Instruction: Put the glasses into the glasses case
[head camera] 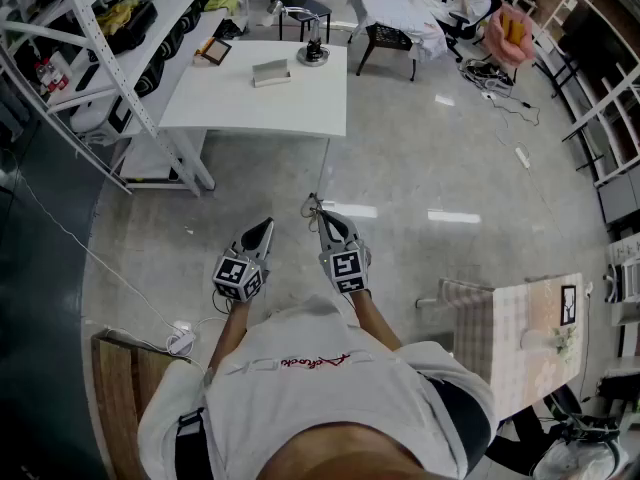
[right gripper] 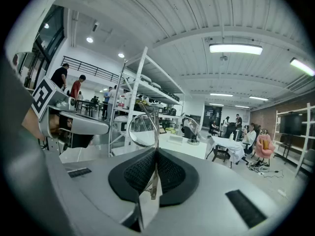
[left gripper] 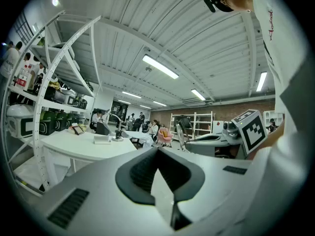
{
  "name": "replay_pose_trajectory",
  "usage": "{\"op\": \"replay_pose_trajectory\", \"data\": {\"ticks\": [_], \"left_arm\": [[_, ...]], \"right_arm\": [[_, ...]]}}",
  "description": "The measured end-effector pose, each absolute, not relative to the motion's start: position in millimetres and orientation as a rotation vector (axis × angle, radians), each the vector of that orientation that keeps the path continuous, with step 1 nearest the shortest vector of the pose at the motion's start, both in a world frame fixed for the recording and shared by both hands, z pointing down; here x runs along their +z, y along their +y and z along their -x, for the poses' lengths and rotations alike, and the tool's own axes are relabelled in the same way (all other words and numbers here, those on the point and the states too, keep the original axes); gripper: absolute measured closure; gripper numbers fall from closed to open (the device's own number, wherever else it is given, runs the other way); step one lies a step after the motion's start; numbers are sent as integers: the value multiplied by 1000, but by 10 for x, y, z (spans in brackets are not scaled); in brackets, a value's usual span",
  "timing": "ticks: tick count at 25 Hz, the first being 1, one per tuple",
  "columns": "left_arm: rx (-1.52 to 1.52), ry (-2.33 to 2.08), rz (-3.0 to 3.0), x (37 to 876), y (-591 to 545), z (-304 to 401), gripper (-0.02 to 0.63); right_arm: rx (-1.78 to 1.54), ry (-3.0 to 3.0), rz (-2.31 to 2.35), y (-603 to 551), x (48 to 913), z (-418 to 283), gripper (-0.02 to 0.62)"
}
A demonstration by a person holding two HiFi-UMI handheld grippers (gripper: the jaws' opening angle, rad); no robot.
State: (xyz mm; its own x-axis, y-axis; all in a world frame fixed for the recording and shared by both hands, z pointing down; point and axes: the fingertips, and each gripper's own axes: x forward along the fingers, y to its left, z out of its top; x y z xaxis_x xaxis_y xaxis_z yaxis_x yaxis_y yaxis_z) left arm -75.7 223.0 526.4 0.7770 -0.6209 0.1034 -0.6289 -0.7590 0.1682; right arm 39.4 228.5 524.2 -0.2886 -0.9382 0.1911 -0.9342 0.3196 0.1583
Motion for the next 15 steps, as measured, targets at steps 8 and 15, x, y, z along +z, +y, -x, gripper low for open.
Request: {"op": "replay_pose_trajectory", "data": {"ticks": [8, 15], "left_arm": [[75, -1000, -2772, 5273, 2220, 608, 597], [103, -1013, -2776, 5269, 2150, 396, 597]], "right_arm": [[-5, -2352, -1690, 2272, 5283, -540, 592], [12, -2390, -1661, 2237, 5318, -704, 591]]}}
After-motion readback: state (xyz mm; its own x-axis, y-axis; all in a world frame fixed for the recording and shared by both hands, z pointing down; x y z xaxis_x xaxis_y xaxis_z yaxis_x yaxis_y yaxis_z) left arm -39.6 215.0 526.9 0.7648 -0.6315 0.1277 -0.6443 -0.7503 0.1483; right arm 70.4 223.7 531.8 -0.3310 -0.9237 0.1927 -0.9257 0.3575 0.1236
